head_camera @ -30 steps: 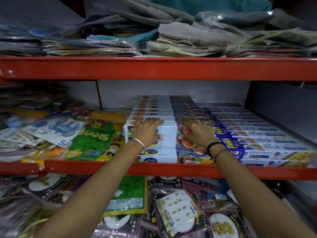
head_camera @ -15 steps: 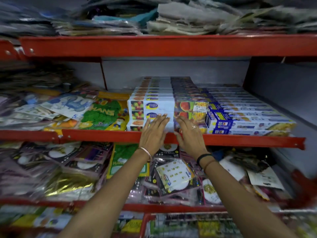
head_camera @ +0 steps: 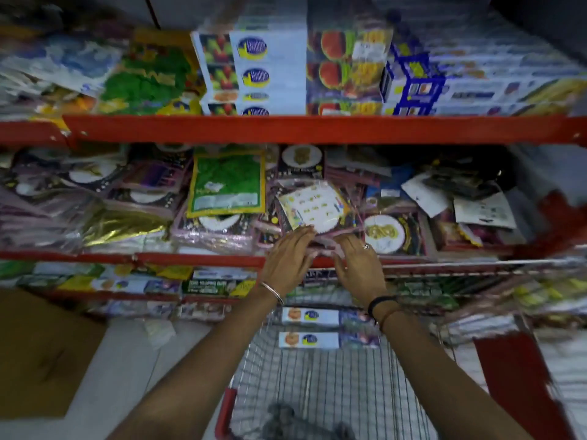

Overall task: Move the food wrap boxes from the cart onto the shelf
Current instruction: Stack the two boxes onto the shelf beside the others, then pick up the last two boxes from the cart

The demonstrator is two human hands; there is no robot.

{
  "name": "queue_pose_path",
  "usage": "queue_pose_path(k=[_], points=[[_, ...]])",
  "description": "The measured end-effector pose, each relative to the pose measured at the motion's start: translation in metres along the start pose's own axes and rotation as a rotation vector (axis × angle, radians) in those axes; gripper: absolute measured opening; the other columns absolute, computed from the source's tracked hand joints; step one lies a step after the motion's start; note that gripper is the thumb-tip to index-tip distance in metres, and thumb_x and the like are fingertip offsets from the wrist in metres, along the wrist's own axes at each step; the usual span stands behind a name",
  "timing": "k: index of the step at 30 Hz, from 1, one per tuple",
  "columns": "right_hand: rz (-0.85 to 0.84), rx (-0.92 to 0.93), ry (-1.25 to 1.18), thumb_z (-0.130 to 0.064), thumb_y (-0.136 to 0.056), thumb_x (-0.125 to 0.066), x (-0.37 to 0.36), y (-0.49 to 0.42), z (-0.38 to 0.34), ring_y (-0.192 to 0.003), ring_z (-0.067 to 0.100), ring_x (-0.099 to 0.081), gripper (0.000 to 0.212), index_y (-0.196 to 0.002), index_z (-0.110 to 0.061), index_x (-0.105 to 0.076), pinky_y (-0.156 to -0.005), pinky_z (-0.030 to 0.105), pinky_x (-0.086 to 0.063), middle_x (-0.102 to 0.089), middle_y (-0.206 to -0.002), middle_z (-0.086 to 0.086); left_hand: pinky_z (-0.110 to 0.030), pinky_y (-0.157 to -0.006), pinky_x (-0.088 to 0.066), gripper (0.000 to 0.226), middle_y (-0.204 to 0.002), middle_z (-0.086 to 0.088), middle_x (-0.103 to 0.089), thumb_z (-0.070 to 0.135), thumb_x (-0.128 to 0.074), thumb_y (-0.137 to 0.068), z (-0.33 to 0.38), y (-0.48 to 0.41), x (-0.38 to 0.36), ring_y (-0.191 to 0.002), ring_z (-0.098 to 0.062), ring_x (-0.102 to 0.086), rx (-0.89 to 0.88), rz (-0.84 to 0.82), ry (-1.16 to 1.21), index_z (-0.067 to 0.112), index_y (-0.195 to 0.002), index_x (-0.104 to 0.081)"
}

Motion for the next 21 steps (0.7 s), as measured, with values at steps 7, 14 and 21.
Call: queue_pose_path(k=[7, 14, 21], points=[[-0.216, -0.148, -0.064, -0.013, -0.09, -0.053, -0.066, 0.067, 0.055, -0.107, 0.042, -0.055, 0.03, -0.118, -0.002, -0.053, -0.088, 0.054, -0.047, -0.06, -0.117, 0.023, -0.04, -0.094, -0.049, 0.043, -0.131, -0.015, -0.056, 0.029, -0.042, -0.091, -0.022, 0.062, -0.081, -0.116, -0.029, -0.056, 0.153, -0.173, 0.067, 0.003, -0.124, -0.053], [-0.396, -0.304, -0.103, -0.011, -0.093, -0.055, -0.132, 0.119, 0.105, -0.121, 0.041, -0.046, 0.038, -0.128, -0.003, -0.047, -0.096, 0.055, -0.041, -0.052, -0.132, 0.024, -0.041, -0.089, -0.052, 0.035, -0.123, -0.016, -0.062, 0.016, -0.058, -0.087, -0.051, 0.099, -0.159, -0.108, -0.032, -0.061, 0.214, -0.346, 0.042, 0.001, -0.119, -0.058], [-0.54, -0.295, -0.096, 0.001, -0.083, -0.062, -0.195, 0.146, 0.144, -0.109, 0.044, -0.055, 0.033, -0.115, 0.004, -0.056, -0.089, 0.053, -0.045, -0.06, -0.116, 0.029, -0.046, -0.088, -0.053, 0.033, -0.124, -0.02, -0.061, 0.009, -0.058, -0.085, -0.083, 0.121, -0.233, -0.109, -0.037, -0.061, 0.253, -0.535, 0.04, 0.0, -0.116, -0.059]])
Point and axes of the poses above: each hand's wrist, its own y-axis away from the middle knuckle, its own x-axis out of the back of the hand, z = x × y, the point moved 1 cm from there along -y, towards the middle knuckle
